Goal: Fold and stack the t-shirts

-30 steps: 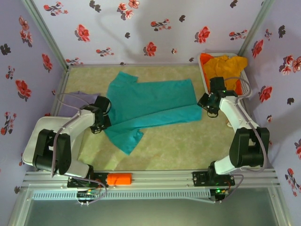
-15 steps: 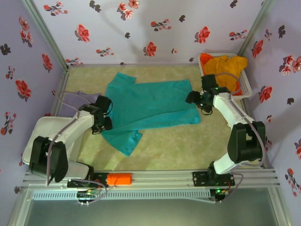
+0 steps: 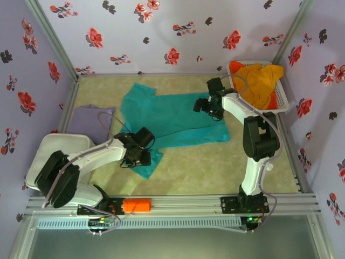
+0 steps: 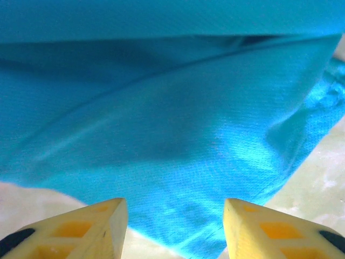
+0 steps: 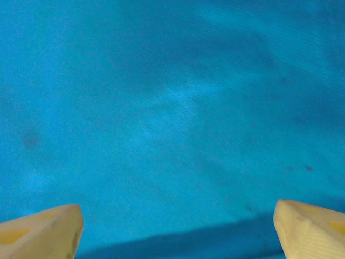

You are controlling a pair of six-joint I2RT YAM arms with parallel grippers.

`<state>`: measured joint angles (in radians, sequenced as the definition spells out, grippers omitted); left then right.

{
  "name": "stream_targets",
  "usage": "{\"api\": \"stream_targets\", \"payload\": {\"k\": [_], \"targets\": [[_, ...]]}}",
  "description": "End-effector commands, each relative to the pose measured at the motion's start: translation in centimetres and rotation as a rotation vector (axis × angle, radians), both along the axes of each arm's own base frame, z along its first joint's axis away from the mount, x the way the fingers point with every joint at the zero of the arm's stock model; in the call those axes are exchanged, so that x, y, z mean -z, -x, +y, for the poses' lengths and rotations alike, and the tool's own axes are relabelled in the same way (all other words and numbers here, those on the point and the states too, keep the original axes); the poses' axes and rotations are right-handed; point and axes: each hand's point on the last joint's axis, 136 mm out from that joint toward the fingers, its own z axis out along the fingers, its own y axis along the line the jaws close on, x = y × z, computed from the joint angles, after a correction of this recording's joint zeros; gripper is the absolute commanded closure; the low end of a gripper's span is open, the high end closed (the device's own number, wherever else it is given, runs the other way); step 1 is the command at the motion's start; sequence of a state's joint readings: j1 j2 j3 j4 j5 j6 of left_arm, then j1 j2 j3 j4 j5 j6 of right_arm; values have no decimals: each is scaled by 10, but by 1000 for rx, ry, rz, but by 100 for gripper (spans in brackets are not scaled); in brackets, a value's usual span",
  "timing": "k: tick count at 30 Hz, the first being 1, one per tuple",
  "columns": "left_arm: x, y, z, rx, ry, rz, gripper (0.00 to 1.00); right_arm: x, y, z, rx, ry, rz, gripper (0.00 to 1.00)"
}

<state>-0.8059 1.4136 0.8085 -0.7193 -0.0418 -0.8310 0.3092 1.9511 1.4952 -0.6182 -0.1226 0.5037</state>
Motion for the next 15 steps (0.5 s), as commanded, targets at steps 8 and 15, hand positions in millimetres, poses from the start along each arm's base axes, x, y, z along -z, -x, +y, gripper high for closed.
{"api": "stream_targets", "payload": {"k": [8, 15], "targets": [[49, 27, -21, 70, -148, 119, 52, 40, -30, 7, 5, 71, 73, 9], [50, 43, -15, 130, -168, 128, 55, 53, -60, -9, 87, 131, 92, 9]]}}
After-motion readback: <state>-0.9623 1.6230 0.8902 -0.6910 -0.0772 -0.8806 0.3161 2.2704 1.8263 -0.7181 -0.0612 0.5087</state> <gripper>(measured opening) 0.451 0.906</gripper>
